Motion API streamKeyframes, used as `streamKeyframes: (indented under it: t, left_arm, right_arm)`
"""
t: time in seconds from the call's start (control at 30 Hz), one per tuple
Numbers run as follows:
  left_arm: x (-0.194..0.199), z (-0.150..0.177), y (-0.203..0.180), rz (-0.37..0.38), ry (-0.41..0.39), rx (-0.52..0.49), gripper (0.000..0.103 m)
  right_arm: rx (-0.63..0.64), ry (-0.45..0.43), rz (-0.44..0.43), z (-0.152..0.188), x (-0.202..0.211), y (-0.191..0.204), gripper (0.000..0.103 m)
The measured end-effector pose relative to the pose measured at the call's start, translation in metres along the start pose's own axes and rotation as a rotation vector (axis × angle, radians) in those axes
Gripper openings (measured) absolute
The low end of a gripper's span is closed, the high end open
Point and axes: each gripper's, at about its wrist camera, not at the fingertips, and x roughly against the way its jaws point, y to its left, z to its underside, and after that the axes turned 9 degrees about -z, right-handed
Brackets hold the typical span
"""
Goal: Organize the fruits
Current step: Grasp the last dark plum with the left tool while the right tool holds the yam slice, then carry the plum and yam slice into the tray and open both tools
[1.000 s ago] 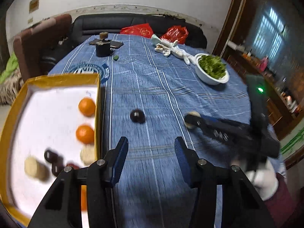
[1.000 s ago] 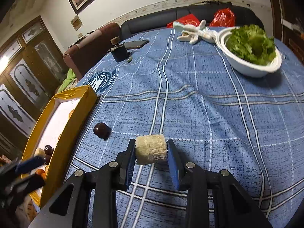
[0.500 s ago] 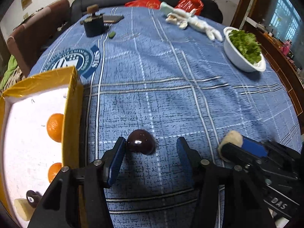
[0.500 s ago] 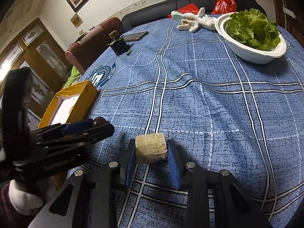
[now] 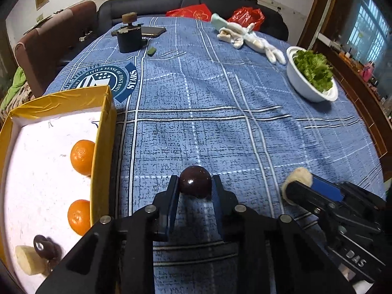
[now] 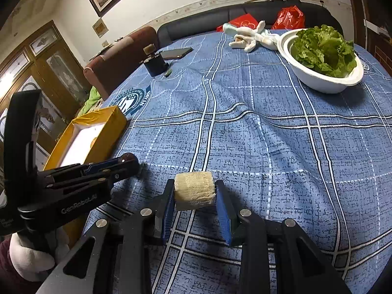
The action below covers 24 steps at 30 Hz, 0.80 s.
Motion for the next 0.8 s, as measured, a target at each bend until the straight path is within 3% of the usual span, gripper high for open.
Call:
streamKeyframes:
  t: [0.43, 0.6, 0.8]
  left_arm:
    - [0.062, 0.046, 0.031, 0.084, -0.109, 0.18, 0.025]
    - [0.081, 0.068, 0.064, 0.064, -0.149, 0.259, 0.025]
    - [0.107, 0.094, 0.12, 0.049, -0.201, 0.368, 0.026]
  right_arm:
    - [0.014, -0.01, -0.021, 0.002, 0.0, 0.008, 0.035]
    - [0.048, -0.058, -0.03, 0.008, 0.007, 0.022, 0.035]
    - [0.066, -0.023, -0.011, 0.02, 0.002, 0.037, 0.035]
